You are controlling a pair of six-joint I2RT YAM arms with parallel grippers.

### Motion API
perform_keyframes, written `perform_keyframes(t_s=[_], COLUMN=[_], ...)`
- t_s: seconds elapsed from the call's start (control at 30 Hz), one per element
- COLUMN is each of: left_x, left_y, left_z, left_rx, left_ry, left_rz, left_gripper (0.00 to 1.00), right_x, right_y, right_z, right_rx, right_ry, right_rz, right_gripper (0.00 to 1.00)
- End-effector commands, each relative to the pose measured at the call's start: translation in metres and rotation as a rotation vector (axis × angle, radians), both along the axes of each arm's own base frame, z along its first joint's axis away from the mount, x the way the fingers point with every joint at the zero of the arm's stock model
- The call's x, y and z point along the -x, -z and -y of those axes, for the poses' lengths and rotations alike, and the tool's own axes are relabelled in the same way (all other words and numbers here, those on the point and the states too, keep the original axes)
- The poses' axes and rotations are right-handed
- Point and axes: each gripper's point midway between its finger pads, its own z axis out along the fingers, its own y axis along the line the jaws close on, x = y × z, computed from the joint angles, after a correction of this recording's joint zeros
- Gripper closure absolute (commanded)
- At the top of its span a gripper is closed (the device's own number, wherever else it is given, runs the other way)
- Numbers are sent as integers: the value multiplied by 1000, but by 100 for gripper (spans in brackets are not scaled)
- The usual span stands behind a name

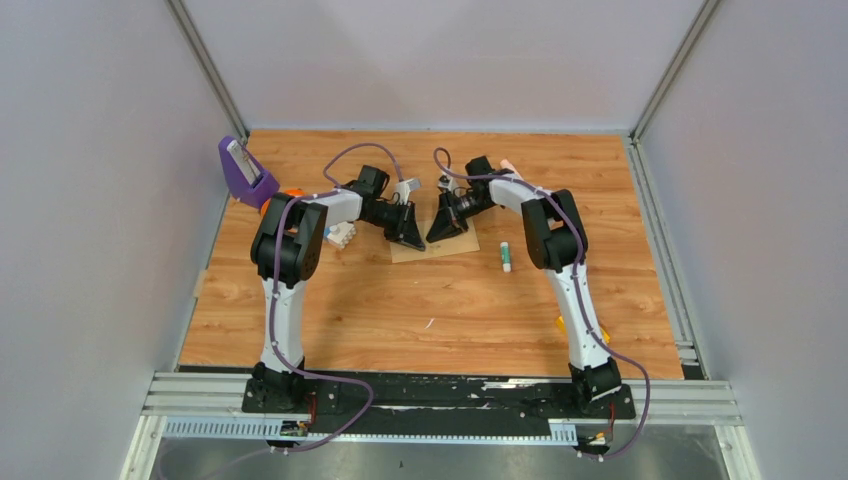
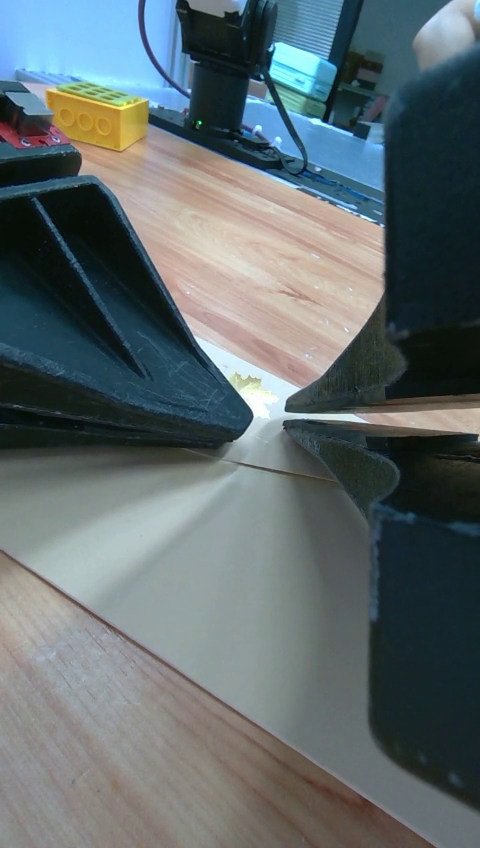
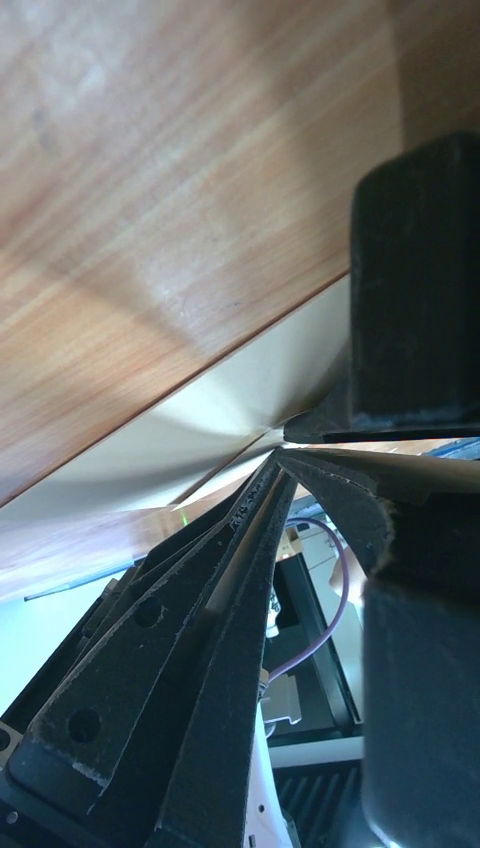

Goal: Place the letter into the envelope and seal it
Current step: Seal the envelope flap on the envelope.

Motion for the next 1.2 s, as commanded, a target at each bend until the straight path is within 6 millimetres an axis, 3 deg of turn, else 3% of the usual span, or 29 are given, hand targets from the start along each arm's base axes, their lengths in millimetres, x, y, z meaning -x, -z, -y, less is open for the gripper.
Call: perform_keyframes(t_s=[0.0, 0.43, 0.83, 1.17], left_x=[6, 5, 6, 7], left_y=[34, 32, 32, 33], left_z=[-11, -11, -10, -10], left_rx=[-148, -149, -145, -146], left_ry=[-2, -3, -1, 0], left_rz=[11, 17, 16, 13], left_gripper=[83, 84, 84, 84], right_x=[-19, -16, 1, -2], right_y=[13, 17, 22, 21], right_z=[12, 18, -8, -8], right_rx=[33, 37, 37, 49], right_ry=[43, 50, -15, -11], right_rz=[32, 13, 22, 37], right_gripper=[91, 91, 91, 91])
